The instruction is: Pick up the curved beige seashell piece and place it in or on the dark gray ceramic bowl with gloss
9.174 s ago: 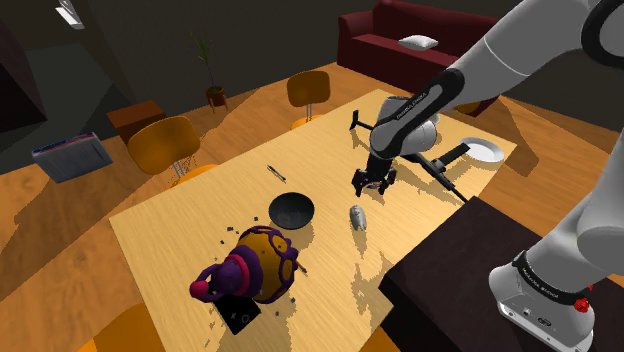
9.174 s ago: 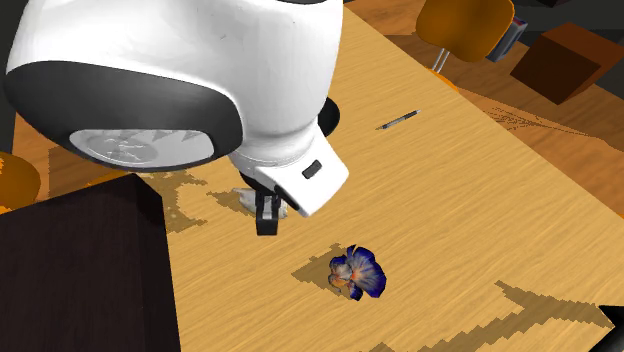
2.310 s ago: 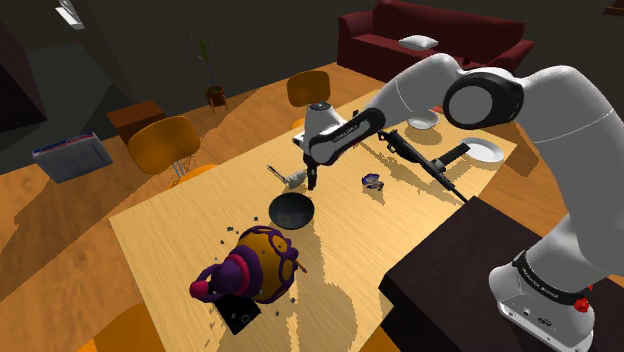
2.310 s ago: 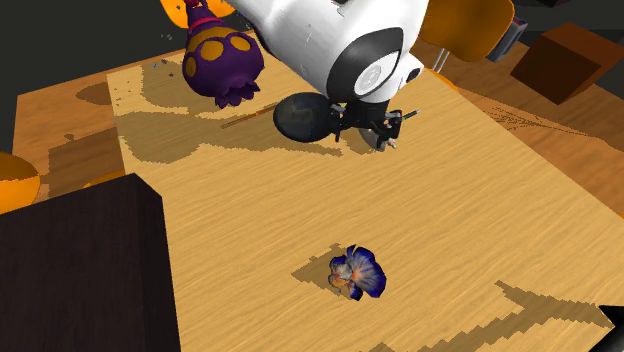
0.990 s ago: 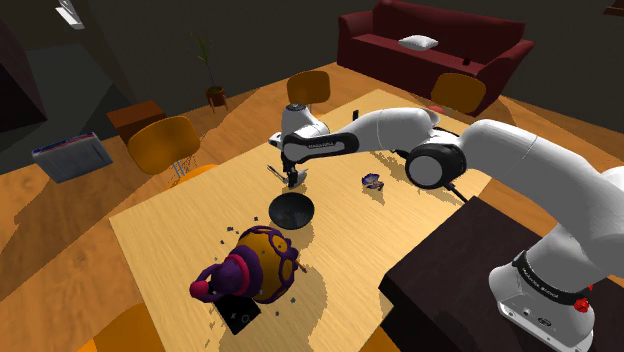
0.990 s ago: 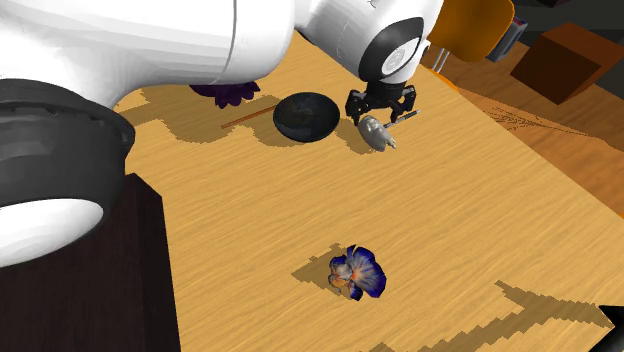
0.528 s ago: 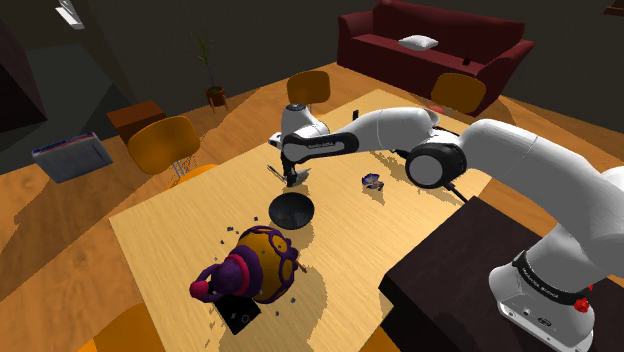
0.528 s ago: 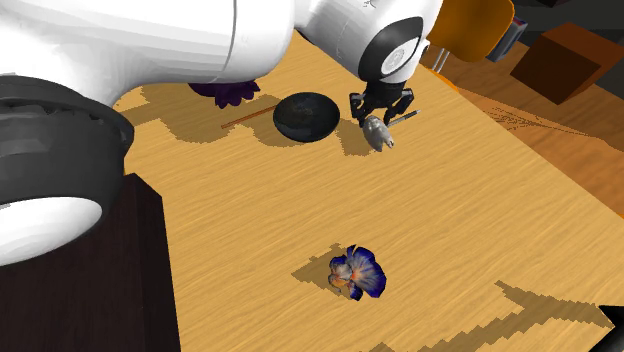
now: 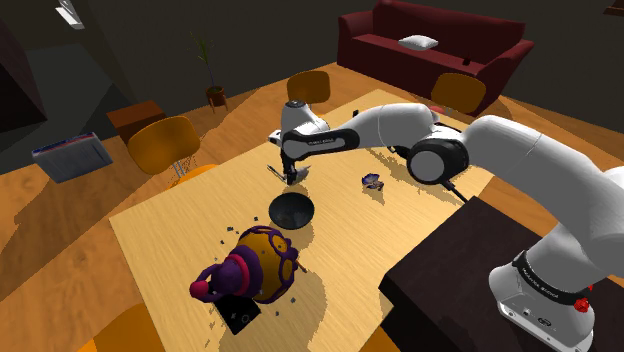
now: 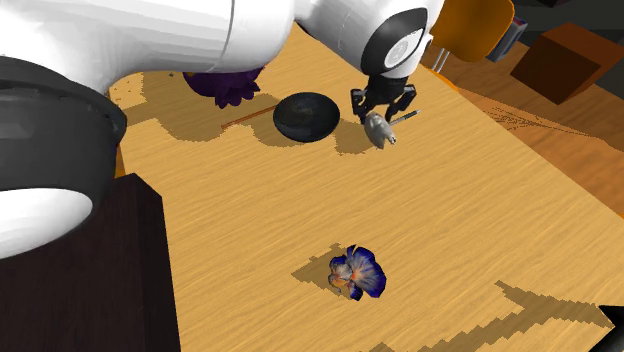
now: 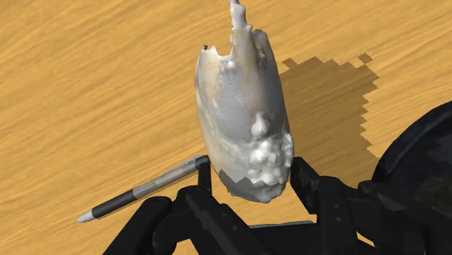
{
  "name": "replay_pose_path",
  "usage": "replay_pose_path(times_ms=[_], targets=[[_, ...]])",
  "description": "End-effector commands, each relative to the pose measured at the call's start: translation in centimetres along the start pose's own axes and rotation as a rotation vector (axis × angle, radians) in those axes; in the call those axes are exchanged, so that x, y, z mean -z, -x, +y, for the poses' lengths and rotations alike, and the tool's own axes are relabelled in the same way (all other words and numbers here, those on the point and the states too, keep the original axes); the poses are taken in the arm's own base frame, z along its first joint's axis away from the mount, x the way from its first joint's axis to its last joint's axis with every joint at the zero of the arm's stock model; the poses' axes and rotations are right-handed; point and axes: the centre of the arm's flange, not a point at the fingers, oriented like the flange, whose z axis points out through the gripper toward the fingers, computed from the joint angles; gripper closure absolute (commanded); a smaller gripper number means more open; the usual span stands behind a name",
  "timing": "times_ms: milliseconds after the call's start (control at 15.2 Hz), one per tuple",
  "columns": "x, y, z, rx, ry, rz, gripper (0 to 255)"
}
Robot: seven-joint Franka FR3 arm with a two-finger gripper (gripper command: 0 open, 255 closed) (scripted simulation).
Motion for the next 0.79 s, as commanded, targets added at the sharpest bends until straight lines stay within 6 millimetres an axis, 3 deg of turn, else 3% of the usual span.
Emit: replay_pose_path(times_ms=[0, 726], targets=[[1.0, -0.1, 0.0, 0.000, 0.000, 0.000, 255], [6.7, -0.7, 0.2, 0.000, 0.000, 0.000, 255]])
